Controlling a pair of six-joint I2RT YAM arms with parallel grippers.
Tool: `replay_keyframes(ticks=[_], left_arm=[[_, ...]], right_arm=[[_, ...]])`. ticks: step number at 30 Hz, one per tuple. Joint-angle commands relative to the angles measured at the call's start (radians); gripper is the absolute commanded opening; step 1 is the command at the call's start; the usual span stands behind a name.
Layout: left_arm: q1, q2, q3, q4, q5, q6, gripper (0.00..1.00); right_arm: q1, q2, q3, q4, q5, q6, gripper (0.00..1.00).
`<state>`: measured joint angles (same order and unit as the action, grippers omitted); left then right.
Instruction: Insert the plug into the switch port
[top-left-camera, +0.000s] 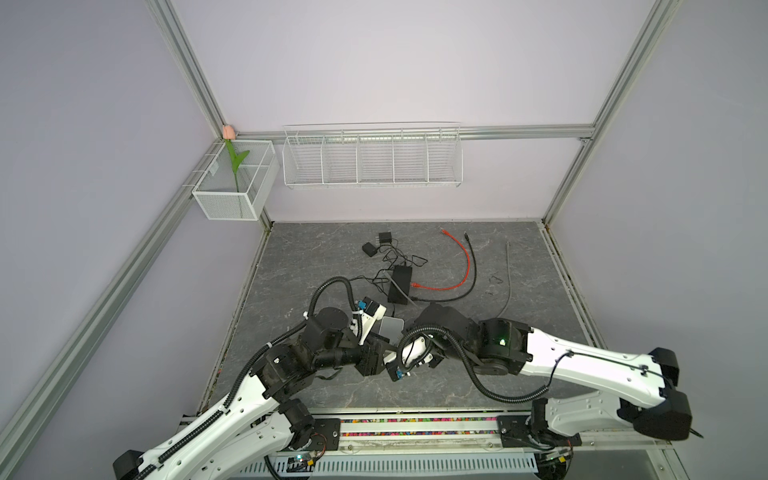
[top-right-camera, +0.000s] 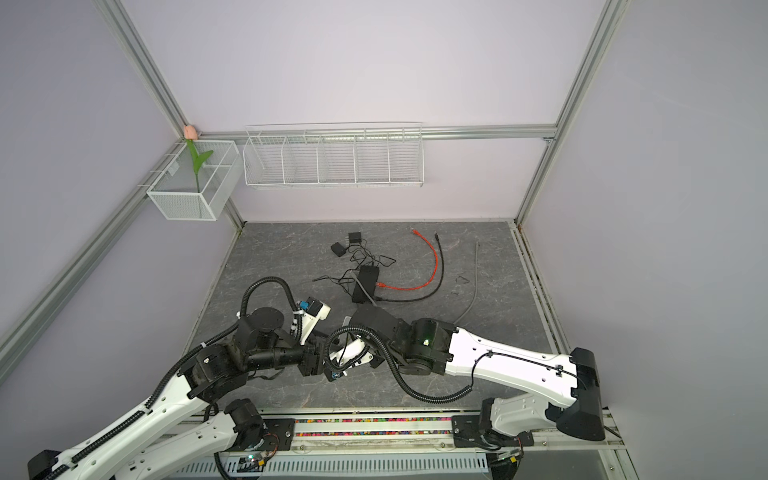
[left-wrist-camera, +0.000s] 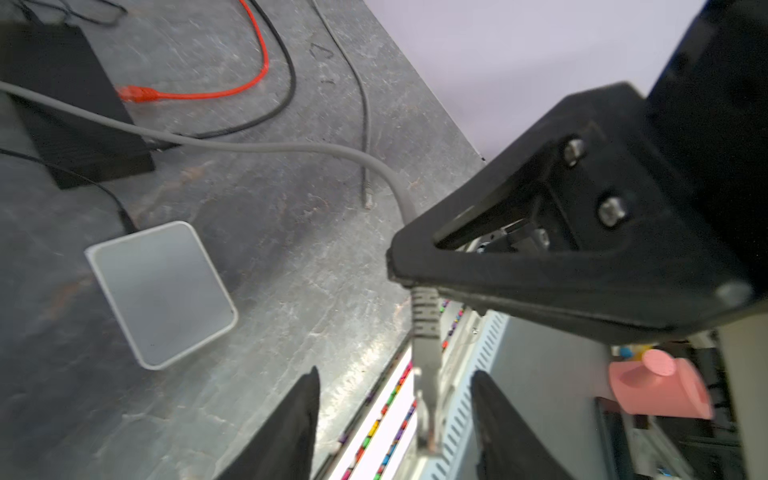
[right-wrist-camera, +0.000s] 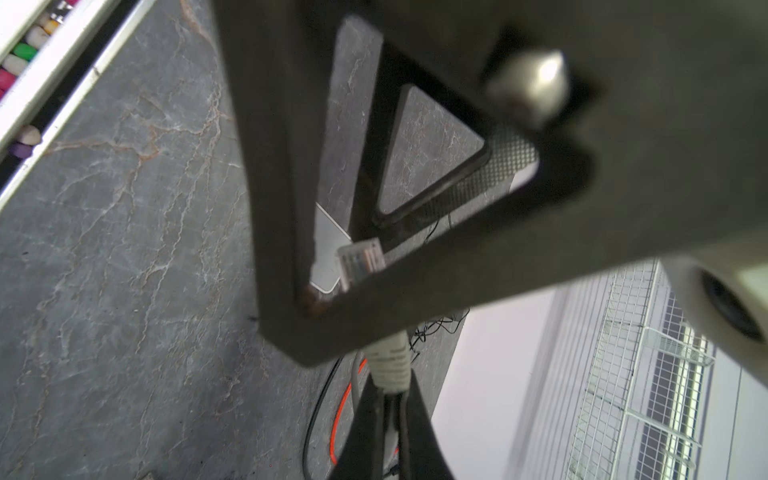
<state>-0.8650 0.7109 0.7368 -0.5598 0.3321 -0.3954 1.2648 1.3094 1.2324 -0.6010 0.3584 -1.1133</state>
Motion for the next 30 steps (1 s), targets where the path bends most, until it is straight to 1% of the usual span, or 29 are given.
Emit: replay_keyframes(ticks=[1, 2, 3, 5, 7, 8, 9, 11, 13, 15, 17, 20, 21, 22, 24, 26, 28, 30], left_arm=[[-0.001, -0.069, 0.043, -0.041, -0.202, -0.017, 0.69], [0.0, -0.083, 0.045, -0.049, -0.245, -0.022, 0.69], [0.001, -0.097, 0.049, -0.054, -0.282, -0.027, 0.7], [0.001, -0.113, 0.049, -0.057, -0.321, -0.036, 0.7], [0.001, -0.115, 0.045, -0.057, -0.347, -0.044, 0.7], [0.0, -0.113, 0.041, -0.057, -0.36, -0.049, 0.7], [0.0, -0.11, 0.036, -0.057, -0.371, -0.052, 0.7], [0.0, -0.105, 0.031, -0.057, -0.389, -0.06, 0.69], [0.0, -0.102, 0.023, -0.052, -0.398, -0.064, 0.69], [0.0, -0.102, 0.017, -0.044, -0.409, -0.065, 0.68], [0.001, -0.101, 0.008, -0.037, -0.422, -0.066, 0.68], [0.0, -0.099, -0.006, -0.029, -0.439, -0.065, 0.67], [0.0, -0.096, -0.01, -0.03, -0.445, -0.065, 0.67], [0.0, -0.094, -0.014, -0.031, -0.446, -0.065, 0.67], [0.001, -0.083, -0.03, -0.018, -0.447, -0.065, 0.67], [0.003, -0.066, -0.053, 0.012, -0.437, -0.07, 0.67], [0.009, -0.035, -0.082, 0.053, -0.419, -0.083, 0.67], [0.017, 0.005, -0.118, 0.105, -0.392, -0.097, 0.66]], right_arm=[[-0.018, -0.001, 0.03, 0.038, 0.11, 0.081, 0.07], [-0.03, -0.003, 0.032, 0.054, 0.152, 0.091, 0.07], [-0.047, -0.004, 0.031, 0.096, 0.227, 0.103, 0.07], [-0.084, 0.003, 0.053, 0.159, 0.367, 0.135, 0.07], [-0.117, 0.003, 0.112, 0.154, 0.449, 0.153, 0.07], [-0.124, -0.006, 0.128, 0.163, 0.483, 0.128, 0.07], [-0.125, -0.018, 0.126, 0.203, 0.521, 0.076, 0.07], [-0.124, -0.037, 0.112, 0.33, 0.592, -0.035, 0.07], [-0.125, -0.045, 0.123, 0.346, 0.618, -0.066, 0.07], [-0.129, -0.052, 0.112, 0.309, 0.619, -0.052, 0.07], [-0.139, -0.047, 0.061, 0.321, 0.653, -0.048, 0.07], [-0.163, -0.03, -0.025, 0.343, 0.73, -0.009, 0.07], [-0.168, -0.029, -0.046, 0.339, 0.743, 0.022, 0.07], [-0.169, -0.031, -0.057, 0.301, 0.732, 0.071, 0.07], [-0.172, -0.039, -0.075, 0.187, 0.65, 0.211, 0.07], [-0.173, -0.034, -0.108, 0.127, 0.563, 0.314, 0.07], [-0.173, -0.018, -0.149, 0.089, 0.462, 0.383, 0.07], [-0.173, 0.011, -0.194, 0.091, 0.367, 0.449, 0.07]])
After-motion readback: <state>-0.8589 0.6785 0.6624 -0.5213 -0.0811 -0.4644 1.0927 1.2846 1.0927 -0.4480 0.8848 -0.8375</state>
